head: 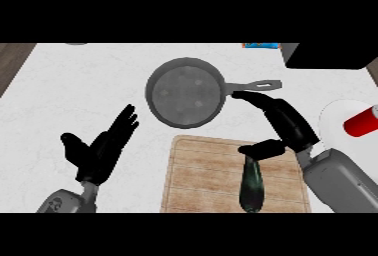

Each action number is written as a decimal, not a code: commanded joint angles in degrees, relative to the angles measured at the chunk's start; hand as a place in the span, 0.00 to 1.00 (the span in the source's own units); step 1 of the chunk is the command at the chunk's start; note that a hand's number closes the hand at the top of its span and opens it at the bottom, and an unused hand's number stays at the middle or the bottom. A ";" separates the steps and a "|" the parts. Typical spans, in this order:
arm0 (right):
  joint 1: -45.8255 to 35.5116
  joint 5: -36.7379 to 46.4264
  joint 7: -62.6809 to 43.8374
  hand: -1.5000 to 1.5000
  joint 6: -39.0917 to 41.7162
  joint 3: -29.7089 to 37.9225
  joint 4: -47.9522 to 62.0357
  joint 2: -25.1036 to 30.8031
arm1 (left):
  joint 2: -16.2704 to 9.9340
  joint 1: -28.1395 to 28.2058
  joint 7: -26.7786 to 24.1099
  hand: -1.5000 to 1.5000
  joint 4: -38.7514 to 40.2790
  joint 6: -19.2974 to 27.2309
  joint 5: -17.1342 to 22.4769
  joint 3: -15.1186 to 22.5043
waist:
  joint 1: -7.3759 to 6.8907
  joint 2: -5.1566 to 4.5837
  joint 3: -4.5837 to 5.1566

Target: Pick the eggplant from the cutting board and place it in the pan

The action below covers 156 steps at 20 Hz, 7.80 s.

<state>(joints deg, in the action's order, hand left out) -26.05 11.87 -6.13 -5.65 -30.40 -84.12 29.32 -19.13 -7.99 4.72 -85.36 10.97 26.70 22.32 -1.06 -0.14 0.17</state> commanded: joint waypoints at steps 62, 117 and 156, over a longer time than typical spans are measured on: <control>-6.17 27.45 -39.41 1.00 46.05 -29.56 -0.56 -14.16 | 4.89 3.12 2.05 0.50 -0.81 -5.20 -5.03 -5.37 | 0.85 0.14 -0.21; -31.51 13.43 13.60 1.00 -37.17 10.12 52.22 -29.32 | 8.80 -0.76 6.45 0.50 -0.35 -9.30 -7.58 -7.88 | -3.13 -1.44 -0.22; -32.38 -7.02 44.60 0.00 19.91 34.23 76.05 -14.01 | 8.88 -0.42 6.34 0.50 -1.21 -10.46 -8.73 -9.19 | -3.10 -1.93 -0.35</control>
<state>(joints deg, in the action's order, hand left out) -59.35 4.55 35.30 7.90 3.91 -9.48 12.95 -10.50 -7.65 11.24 -87.56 0.97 17.75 13.57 -4.08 -1.90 -0.17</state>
